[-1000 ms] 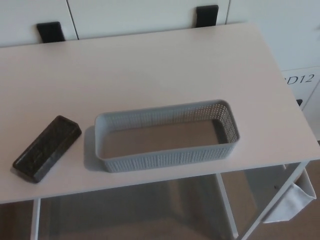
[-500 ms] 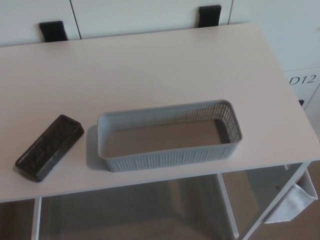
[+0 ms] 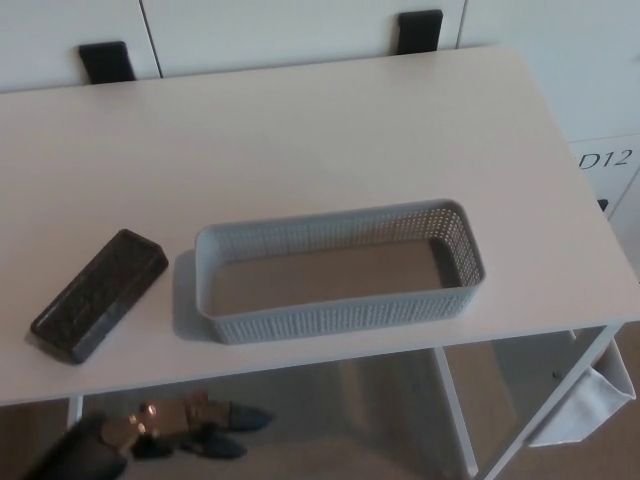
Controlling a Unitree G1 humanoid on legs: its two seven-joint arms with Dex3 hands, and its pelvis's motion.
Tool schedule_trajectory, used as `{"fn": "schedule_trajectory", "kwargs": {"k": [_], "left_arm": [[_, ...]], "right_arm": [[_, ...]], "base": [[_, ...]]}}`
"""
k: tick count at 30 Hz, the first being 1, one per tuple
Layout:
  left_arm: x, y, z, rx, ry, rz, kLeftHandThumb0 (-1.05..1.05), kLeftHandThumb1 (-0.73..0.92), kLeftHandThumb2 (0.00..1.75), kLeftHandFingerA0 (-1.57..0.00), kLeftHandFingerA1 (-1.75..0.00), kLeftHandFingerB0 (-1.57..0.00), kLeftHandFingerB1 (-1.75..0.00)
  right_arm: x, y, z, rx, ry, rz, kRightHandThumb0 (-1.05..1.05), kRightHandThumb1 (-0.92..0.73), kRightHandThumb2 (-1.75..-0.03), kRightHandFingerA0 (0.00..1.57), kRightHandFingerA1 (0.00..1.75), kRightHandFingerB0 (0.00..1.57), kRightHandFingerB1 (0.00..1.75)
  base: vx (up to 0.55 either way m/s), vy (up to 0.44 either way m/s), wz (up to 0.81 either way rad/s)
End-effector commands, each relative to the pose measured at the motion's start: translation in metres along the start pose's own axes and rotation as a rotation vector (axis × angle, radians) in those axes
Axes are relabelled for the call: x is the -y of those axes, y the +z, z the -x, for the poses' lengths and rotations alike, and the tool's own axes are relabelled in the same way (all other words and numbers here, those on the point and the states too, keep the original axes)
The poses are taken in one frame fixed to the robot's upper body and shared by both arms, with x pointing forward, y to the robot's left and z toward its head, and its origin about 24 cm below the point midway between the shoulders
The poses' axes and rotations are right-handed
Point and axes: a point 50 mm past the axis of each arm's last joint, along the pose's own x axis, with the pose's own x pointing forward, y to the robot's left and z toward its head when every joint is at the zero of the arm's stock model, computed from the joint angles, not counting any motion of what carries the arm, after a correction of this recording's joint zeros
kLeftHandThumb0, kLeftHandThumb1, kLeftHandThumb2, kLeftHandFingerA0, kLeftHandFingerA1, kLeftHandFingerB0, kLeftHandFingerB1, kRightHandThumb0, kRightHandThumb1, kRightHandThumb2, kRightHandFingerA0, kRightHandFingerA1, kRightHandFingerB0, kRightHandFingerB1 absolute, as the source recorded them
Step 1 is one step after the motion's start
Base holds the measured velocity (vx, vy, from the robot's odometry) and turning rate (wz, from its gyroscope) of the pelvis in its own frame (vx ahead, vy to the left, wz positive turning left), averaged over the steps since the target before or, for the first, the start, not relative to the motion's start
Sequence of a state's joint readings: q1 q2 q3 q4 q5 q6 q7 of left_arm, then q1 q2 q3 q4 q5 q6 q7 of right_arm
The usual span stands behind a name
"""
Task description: The robot walks towards a desk on which an eraser is kept on the left hand side and a container is kept on the right hand side. The robot picks up the eraser using its left hand and places it in the container.
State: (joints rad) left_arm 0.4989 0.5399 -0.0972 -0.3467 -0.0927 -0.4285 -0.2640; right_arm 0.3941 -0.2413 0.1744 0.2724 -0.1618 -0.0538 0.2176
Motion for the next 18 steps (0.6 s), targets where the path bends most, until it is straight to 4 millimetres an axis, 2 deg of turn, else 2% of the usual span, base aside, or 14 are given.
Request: {"fn": "schedule_trajectory", "kwargs": {"k": [1,2,3,4,5,6,8,9,10,11,12,13,17,18], "left_arm": [[-0.085,0.163,-0.002,0.750,0.408,-0.113,-0.50,0.56,0.58,-0.69,-0.53,-0.52,-0.37],[-0.090,0.159,-0.006,0.704,0.485,-0.173,-0.48,0.57,0.58,-0.62,-0.58,-0.48,-0.38],[-0.097,0.154,-0.010,0.648,0.573,-0.292,-0.56,0.50,0.82,-0.49,-0.66,-0.36,-0.51],[-0.101,0.151,-0.013,0.620,0.613,-0.342,-0.57,0.48,0.82,-0.43,-0.69,-0.30,-0.52],[-0.105,0.148,-0.015,0.582,0.649,-0.390,-0.54,0.61,0.58,-0.34,-0.70,-0.27,-0.47],[-0.112,0.134,-0.021,0.478,0.723,-0.461,-0.61,0.46,0.84,-0.18,-0.63,-0.12,-0.51],[-0.122,0.107,-0.029,0.323,0.803,-0.525,-0.63,0.46,0.84,-0.11,-0.60,-0.07,-0.50],[-0.126,0.096,-0.031,0.257,0.814,-0.556,-0.38,0.47,1.03,-0.01,-0.54,0.00,-0.52],[-0.130,0.080,-0.035,0.176,0.818,-0.570,-0.57,0.58,0.58,0.00,-0.55,-0.01,-0.31],[-0.133,0.066,-0.038,0.117,0.816,-0.564,-0.52,0.50,0.66,0.00,-0.33,-0.01,-0.18],[-0.134,0.057,-0.039,0.059,0.804,-0.576,-0.58,0.48,0.66,0.00,-0.12,0.00,-0.09],[-0.134,0.044,-0.041,-0.016,0.789,-0.578,-0.77,0.36,0.74,0.00,-0.05,0.00,0.00],[-0.138,0.020,-0.046,-0.168,0.762,-0.604,-0.70,0.31,0.70,0.00,0.00,0.00,0.00],[-0.138,0.018,-0.048,-0.188,0.750,-0.599,-0.68,0.38,0.53,0.00,0.00,0.00,0.00]], "right_arm": [[0.008,-0.010,0.006,-0.018,-0.017,0.008,-0.18,-0.50,-0.55,0.58,0.43,0.42,0.39],[0.008,-0.009,0.006,-0.018,-0.019,0.021,-0.19,-0.50,-0.55,0.58,0.43,0.42,0.39],[0.008,-0.009,0.005,-0.016,-0.019,0.008,-0.18,-0.50,-0.55,0.58,0.44,0.41,0.39],[0.008,-0.009,0.004,-0.015,-0.018,0.014,-0.19,-0.50,-0.54,0.57,0.44,0.41,0.39],[0.008,-0.009,0.004,-0.014,-0.018,0.024,-0.20,-0.50,-0.55,0.58,0.44,0.42,0.39],[0.008,-0.008,0.005,-0.012,-0.020,0.028,-0.19,-0.51,-0.55,0.57,0.44,0.41,0.39],[0.008,-0.008,0.005,-0.013,-0.019,0.017,-0.19,-0.51,-0.55,0.57,0.43,0.41,0.39],[0.008,-0.007,0.005,-0.011,-0.022,0.035,-0.20,-0.51,-0.55,0.57,0.43,0.41,0.39],[0.008,-0.006,0.005,-0.005,-0.024,0.035,-0.20,-0.50,-0.55,0.57,0.43,0.41,0.39],[0.009,-0.006,0.005,-0.007,-0.027,0.035,-0.20,-0.50,-0.55,0.57,0.43,0.41,0.39],[0.009,-0.005,0.005,-0.005,-0.027,0.038,-0.20,-0.51,-0.55,0.58,0.43,0.42,0.39],[0.010,-0.005,0.004,-0.002,-0.029,0.049,-0.20,-0.50,-0.55,0.58,0.43,0.42,0.39],[0.012,-0.004,0.003,0.001,-0.035,0.062,-0.21,-0.50,-0.54,0.59,0.44,0.43,0.40],[0.013,-0.003,0.003,0.002,-0.039,0.061,-0.21,-0.50,-0.55,0.59,0.44,0.43,0.40]], "base": [[0.00,0.000,0.00],[0.00,0.000,0.00],[0.00,0.000,0.00],[0.00,0.000,0.00],[0.00,0.000,0.00],[0.00,0.000,0.00],[0.00,0.000,0.00],[0.00,0.000,0.00],[0.00,0.000,0.00],[0.00,0.000,0.00],[0.00,0.000,0.00],[0.00,0.000,0.00],[0.00,0.000,0.00],[0.00,0.000,0.00]]}}
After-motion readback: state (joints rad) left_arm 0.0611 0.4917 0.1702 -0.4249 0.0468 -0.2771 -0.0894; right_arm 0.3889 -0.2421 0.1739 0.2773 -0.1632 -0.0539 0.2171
